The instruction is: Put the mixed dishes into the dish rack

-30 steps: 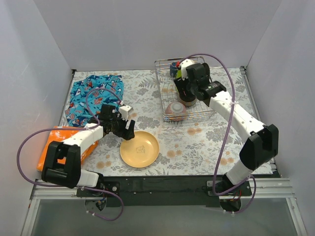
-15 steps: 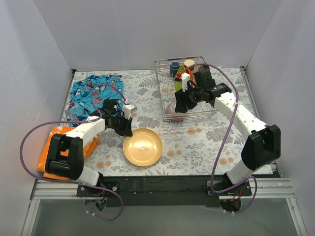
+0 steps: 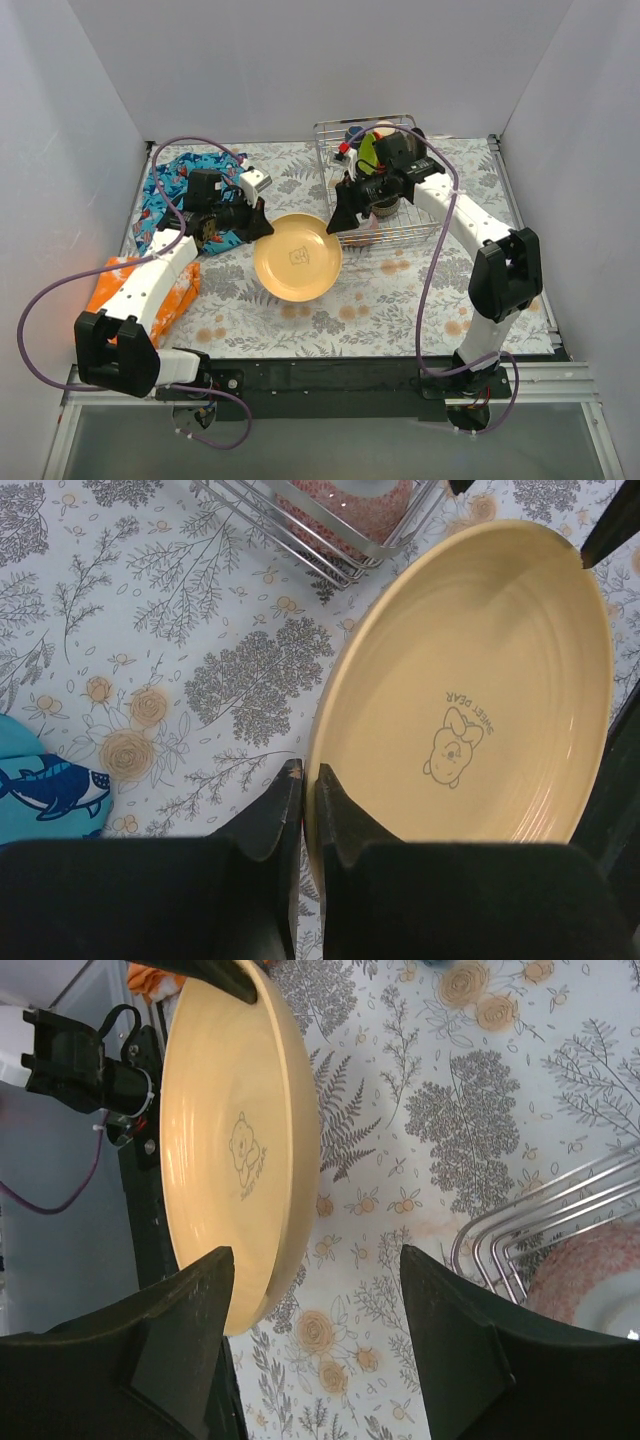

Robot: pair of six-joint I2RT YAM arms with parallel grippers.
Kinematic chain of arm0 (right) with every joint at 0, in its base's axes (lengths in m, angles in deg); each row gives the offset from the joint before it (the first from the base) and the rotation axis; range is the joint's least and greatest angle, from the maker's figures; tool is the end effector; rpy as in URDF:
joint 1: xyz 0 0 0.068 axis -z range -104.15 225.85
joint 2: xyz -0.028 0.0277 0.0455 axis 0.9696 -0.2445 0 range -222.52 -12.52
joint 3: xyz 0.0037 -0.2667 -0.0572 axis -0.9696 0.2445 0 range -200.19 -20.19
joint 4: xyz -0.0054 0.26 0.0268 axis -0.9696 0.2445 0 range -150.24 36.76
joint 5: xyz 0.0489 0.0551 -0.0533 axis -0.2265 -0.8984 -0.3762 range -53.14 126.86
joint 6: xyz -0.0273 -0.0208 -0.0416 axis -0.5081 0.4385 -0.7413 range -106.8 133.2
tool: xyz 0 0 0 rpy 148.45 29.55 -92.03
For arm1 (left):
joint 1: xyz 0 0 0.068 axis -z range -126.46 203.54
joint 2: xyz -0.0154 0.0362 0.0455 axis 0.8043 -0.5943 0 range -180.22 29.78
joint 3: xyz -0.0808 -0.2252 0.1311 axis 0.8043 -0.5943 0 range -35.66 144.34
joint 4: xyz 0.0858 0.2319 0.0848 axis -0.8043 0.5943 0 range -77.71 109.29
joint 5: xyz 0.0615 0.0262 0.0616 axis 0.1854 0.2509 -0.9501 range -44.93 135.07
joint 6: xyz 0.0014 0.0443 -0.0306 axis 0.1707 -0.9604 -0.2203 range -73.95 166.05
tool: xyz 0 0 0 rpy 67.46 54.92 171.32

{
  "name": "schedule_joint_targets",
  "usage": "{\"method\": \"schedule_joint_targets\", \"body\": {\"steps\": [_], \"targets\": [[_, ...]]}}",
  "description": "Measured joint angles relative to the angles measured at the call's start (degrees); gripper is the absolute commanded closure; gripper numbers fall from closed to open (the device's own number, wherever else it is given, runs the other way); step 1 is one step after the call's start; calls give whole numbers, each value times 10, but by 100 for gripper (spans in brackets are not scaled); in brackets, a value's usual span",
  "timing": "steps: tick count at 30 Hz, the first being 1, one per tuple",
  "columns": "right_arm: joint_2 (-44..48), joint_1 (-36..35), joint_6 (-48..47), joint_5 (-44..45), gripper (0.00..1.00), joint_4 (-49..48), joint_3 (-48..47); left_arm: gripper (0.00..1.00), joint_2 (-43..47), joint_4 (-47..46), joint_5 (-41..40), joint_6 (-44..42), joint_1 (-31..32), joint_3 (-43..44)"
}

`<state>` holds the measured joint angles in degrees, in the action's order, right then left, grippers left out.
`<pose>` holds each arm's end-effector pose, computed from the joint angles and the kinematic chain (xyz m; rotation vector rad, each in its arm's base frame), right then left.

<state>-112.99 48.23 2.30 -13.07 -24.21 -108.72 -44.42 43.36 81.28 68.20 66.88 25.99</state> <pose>0.3285 0.2026 0.3092 -1.1405 2.0241 1.1812 0.2623 -0.0838 0.3021 0.1482 2.3734 -1.0407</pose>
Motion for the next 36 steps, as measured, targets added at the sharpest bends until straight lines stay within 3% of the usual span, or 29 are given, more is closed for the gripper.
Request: {"method": "schedule_joint_targets", "body": {"steps": [5,11,13,14,15,16,17,18,19,20,24,30,36], "targets": [[-37,-10,7,-16,30,-2,-46,100,-9,1,7,18,0,12],[-56,-21,20,-17,65,-5,-57,100,-12,-13,14,43,0,29],[-58,-25,27,-17,85,-5,-57,96,-13,-19,10,52,0,29],[-58,-27,28,-14,93,-5,-57,84,-14,-21,9,57,0,29],[-58,-28,34,6,99,-5,-58,65,-14,-21,11,63,0,29],[-59,-28,36,25,99,-8,-59,50,-13,-25,12,75,0,29],[-62,-28,35,38,99,-9,-59,27,-13,-34,10,82,1,29],[-66,-26,36,39,99,-5,-63,20,-13,-43,-3,90,4,29],[-68,-26,34,50,99,-2,-68,6,-14,-51,-21,101,4,29],[-70,-27,33,63,99,1,-77,2,-14,-58,-47,112,3,29],[-71,-30,31,137,99,-3,-122,2,-14,-75,-164,156,-12,38],[-76,-34,56,353,99,-47,-183,2,-12,-110,-310,203,-53,73],[-122,-42,84,657,99,-115,-240,2,12,-118,-329,234,-58,31]]}}
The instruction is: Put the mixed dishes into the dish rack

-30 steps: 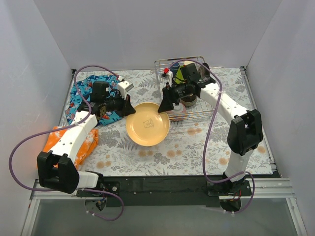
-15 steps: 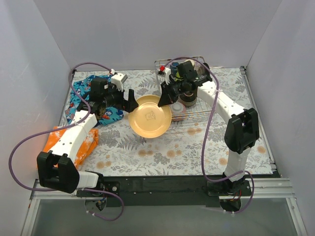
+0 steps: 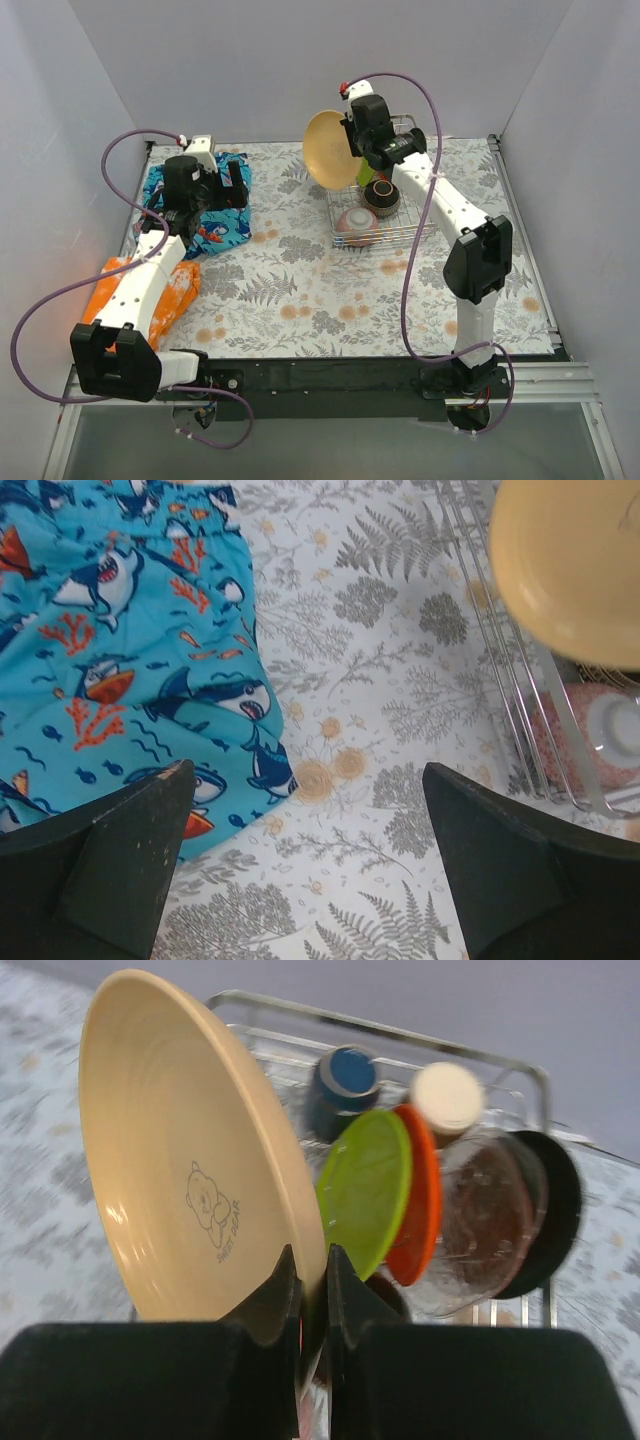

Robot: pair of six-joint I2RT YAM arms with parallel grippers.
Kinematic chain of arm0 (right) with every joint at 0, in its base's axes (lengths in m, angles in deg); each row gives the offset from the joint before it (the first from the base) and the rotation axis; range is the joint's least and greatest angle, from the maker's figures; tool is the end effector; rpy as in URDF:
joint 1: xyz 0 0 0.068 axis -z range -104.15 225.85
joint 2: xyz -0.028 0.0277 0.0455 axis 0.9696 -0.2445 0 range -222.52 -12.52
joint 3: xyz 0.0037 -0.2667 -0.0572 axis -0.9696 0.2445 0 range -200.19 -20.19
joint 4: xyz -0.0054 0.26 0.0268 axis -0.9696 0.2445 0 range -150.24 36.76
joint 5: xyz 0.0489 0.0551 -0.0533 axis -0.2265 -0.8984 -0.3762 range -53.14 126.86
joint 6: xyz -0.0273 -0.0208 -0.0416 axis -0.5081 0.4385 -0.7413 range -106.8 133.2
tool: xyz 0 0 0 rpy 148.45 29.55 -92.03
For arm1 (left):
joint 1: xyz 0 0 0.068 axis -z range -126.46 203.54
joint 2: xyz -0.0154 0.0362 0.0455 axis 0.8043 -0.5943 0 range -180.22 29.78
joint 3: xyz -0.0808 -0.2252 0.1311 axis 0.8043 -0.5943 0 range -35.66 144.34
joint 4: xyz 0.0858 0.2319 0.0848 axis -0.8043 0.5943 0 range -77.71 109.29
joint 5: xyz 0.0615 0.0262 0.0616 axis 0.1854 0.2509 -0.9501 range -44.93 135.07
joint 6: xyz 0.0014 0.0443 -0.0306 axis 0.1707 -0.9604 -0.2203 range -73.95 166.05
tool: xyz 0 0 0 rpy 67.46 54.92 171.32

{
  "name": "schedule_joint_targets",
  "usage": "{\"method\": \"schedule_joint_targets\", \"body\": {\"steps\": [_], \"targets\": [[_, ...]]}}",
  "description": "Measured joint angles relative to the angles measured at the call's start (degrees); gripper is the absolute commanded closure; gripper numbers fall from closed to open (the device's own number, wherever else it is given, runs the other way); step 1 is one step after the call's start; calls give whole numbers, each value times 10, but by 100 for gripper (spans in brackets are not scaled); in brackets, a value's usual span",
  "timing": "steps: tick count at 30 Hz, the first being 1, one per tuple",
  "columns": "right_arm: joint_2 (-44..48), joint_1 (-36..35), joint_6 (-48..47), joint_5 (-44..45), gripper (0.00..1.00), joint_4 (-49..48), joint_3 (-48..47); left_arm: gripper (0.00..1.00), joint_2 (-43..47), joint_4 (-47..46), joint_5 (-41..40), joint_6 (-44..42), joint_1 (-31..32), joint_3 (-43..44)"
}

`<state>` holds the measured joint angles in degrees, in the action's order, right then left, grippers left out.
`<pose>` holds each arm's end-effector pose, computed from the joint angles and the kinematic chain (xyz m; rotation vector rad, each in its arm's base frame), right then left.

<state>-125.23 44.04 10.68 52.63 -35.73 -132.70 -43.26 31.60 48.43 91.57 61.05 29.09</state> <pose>0.4006 0.2371 0.3709 -0.4158 1.9410 0.0553 0.2883 -0.0401 0.3395 -0.6522 2.0090 -0.6263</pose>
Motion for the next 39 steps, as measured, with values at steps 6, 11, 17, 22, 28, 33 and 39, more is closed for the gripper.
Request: {"method": "schedule_joint_targets", "body": {"steps": [6,11,17,22,28,33,39], "targets": [[-33,-28,2,238,99,-77,-2,2,19,10,30,27,-1,-45],[-61,-47,-18,349,99,-123,-2,2,22,12,45,43,-3,-57],[-92,-59,-38,406,99,-181,-3,2,23,12,59,52,-6,-63],[-114,-59,-62,427,99,-226,-15,2,23,12,64,55,-7,-64],[-122,-57,-94,442,99,-263,-16,2,23,12,70,60,-11,-70],[-125,-57,-111,446,99,-270,-15,2,22,12,76,64,-13,-70],[-133,-57,-119,447,99,-277,-9,2,21,12,80,64,-14,-70]]}}
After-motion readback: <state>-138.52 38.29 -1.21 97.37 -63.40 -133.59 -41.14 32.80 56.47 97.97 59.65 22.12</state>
